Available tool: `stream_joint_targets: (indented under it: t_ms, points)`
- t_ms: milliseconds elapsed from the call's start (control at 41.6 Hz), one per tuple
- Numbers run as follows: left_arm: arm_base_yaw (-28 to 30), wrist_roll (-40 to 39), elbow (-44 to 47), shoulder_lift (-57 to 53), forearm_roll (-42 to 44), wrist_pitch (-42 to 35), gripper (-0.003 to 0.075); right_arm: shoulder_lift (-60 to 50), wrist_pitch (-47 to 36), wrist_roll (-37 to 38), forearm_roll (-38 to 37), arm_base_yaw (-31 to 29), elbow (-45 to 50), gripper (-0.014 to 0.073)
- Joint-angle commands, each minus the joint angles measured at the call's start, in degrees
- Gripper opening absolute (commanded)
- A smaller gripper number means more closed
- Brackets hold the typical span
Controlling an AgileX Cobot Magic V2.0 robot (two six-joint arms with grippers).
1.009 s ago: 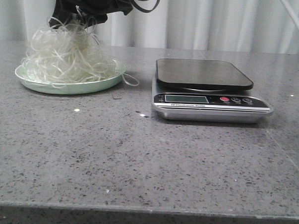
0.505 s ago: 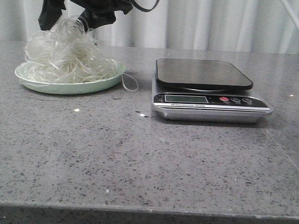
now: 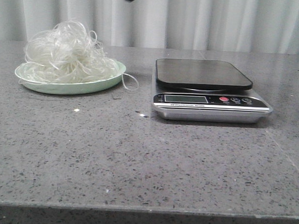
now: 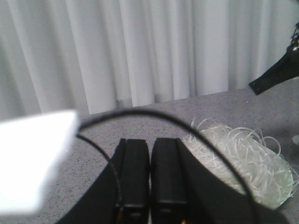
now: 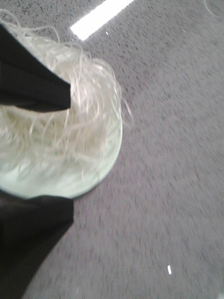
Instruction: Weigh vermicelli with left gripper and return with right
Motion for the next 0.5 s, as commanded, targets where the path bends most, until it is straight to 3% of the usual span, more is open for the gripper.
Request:
stream_joint_targets:
  t_ms: [0, 144, 336, 481]
  points:
    - [0.21, -0.59, -1.54, 0.10, -0.68, -4.91, 0.0137, -6.00, -0.17, -0.29, 1.22, -3.07, -2.20, 0.0353]
    - [0.21, -0.59, -1.54, 0.10, -0.68, -4.91, 0.0137, -8.93, 2.94, -0.29, -0.37, -7.49, -2.14, 0.0139]
    - [0.21, -0.59, -1.54, 0.10, -0.68, -4.91, 0.0137, -13.15, 4.32, 1.66, -5.50, -12.64, -2.02, 0.0153]
    - [0.21, -0.59, -1.54, 0.10, -0.68, -4.91, 0.0137, -16.06, 6.10, 4.80, -13.54, -15.51, -1.94, 0.0153]
